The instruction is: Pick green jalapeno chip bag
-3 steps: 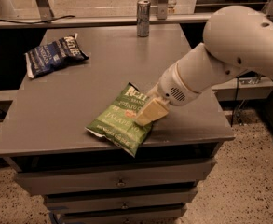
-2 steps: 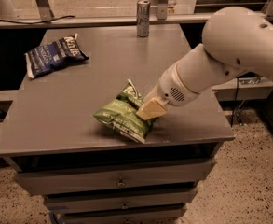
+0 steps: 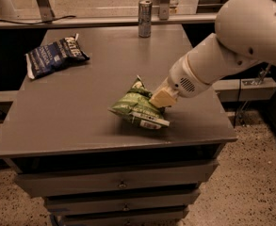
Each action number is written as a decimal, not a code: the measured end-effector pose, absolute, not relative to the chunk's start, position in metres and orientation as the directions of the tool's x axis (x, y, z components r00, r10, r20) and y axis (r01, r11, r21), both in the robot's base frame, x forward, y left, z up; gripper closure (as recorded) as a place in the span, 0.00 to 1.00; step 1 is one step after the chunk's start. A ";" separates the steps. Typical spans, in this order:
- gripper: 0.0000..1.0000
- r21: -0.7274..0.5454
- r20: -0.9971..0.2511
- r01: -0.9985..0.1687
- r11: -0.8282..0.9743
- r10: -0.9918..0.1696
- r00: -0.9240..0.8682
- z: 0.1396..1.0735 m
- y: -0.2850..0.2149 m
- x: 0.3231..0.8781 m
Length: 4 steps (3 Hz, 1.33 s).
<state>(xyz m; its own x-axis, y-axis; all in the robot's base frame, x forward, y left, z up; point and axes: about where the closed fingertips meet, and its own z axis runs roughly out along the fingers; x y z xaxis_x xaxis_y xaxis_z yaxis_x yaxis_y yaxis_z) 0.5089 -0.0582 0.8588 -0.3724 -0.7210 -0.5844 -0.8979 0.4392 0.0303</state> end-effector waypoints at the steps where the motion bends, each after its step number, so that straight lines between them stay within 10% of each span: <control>1: 1.00 -0.003 -0.594 -0.878 0.479 -0.707 -0.384 0.884 -0.083 0.526; 4: 1.00 -0.002 -0.712 -0.807 0.590 -0.568 -0.413 0.986 -0.136 0.546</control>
Offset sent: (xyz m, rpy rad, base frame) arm 0.0476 -0.0972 0.1217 0.0932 -0.1089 -0.1996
